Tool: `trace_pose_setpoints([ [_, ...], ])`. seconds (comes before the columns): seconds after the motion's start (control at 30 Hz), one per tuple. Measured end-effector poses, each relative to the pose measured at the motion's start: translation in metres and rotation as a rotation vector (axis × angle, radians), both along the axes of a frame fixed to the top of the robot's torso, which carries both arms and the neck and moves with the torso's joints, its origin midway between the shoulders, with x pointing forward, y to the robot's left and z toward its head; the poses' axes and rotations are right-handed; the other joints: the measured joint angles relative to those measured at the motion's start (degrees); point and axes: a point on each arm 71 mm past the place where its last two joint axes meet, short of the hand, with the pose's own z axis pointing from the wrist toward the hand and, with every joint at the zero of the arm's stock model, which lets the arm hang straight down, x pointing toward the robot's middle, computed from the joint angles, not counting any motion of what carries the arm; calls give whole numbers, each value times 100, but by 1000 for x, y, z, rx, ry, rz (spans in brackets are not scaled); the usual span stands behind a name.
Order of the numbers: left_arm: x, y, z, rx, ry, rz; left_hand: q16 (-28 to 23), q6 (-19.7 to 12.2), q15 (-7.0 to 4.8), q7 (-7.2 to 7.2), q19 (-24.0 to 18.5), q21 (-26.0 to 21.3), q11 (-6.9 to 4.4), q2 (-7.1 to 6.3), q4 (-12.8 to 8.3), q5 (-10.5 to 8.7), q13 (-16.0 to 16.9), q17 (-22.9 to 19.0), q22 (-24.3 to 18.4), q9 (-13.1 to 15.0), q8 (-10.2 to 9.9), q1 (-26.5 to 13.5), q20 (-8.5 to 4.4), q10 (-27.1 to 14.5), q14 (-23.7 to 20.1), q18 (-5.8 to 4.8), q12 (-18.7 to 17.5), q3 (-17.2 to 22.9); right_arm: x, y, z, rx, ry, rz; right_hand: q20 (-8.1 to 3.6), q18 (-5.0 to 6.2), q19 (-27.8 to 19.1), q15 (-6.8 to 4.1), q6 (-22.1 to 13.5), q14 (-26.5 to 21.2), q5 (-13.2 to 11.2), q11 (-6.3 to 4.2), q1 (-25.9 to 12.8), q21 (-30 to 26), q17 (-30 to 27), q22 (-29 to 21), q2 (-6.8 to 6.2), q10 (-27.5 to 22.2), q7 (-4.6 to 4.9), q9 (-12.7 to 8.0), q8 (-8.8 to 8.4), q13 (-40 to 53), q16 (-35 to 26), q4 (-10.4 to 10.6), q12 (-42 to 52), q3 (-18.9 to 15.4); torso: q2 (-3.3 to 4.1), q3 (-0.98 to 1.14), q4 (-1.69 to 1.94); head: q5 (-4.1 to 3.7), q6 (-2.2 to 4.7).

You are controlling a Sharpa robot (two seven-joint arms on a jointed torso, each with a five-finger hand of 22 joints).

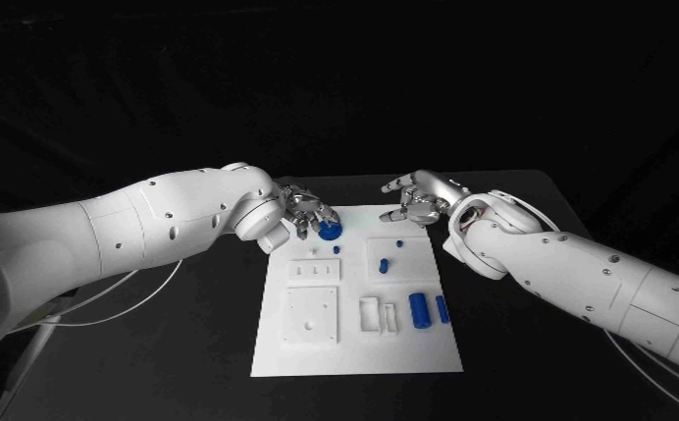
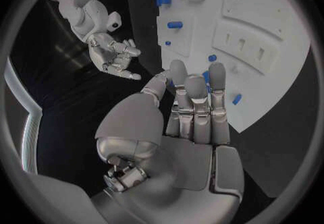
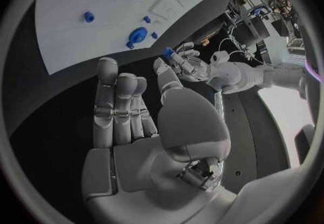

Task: Assemble the parts on the task board

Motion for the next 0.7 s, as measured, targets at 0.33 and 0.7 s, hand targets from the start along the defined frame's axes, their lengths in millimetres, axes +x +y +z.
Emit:
trace_pose_setpoints([
  [0.33, -4, 7, -5, 33, 17, -7, 110, 9, -19, -9, 41, 113, -21, 78, 63, -45, 80, 145, 52, 336, 26, -196, -41, 20, 60, 0, 235, 5, 13, -35, 16, 134, -10, -89, 20, -1, 21, 21, 107, -21, 276, 43, -85, -273, -74, 0, 131, -7, -50, 6, 0, -85, -10, -64, 0, 18, -1, 1, -2, 1, -18],
  [0.7, -11, 12, -13, 95, 7, -39, 173, 9, -36, -9, 41, 156, -21, 108, 26, -68, 134, 210, 71, 425, 25, -225, -40, 20, 82, 0, 317, 50, 33, -73, 31, 302, -22, -220, 53, -9, -11, 60, 237, -165, 498, 20, -166, -1211, -874, -817, 164, -82, 23, 6, 0, -700, -581, -272, -312, 140, 7, -2, 16, -24, -84],
])
